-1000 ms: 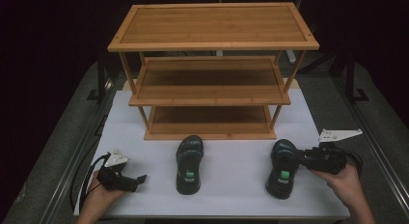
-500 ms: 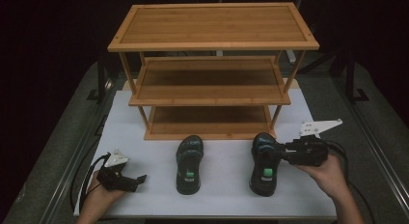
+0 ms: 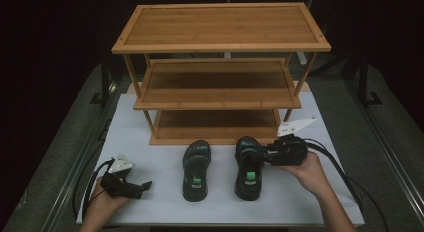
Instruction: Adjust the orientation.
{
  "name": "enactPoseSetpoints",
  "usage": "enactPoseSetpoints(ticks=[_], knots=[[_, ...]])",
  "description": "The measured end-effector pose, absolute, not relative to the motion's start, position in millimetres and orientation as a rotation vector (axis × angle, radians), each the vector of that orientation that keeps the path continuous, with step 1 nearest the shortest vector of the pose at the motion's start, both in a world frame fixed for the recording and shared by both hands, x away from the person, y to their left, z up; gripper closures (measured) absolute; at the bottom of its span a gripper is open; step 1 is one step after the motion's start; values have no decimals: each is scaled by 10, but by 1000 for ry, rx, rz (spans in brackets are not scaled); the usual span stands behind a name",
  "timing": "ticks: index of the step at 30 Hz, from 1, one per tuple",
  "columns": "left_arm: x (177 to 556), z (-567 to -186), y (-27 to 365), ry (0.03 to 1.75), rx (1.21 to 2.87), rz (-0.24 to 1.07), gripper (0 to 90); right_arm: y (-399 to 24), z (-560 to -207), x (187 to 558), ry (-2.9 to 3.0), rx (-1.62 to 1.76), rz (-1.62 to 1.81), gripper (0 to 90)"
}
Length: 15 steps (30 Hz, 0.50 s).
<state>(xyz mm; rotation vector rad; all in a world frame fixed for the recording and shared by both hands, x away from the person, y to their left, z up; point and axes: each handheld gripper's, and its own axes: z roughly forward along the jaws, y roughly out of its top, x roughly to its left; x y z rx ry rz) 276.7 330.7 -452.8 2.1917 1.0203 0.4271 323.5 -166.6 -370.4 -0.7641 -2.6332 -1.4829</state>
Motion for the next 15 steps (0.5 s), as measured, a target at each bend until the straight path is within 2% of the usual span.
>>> enactPoseSetpoints(ticks=[15], knots=[[2768,-4529,3306,1023,2187,426,0,-1172,-3812,3412,-2658,-652,-1444,683]])
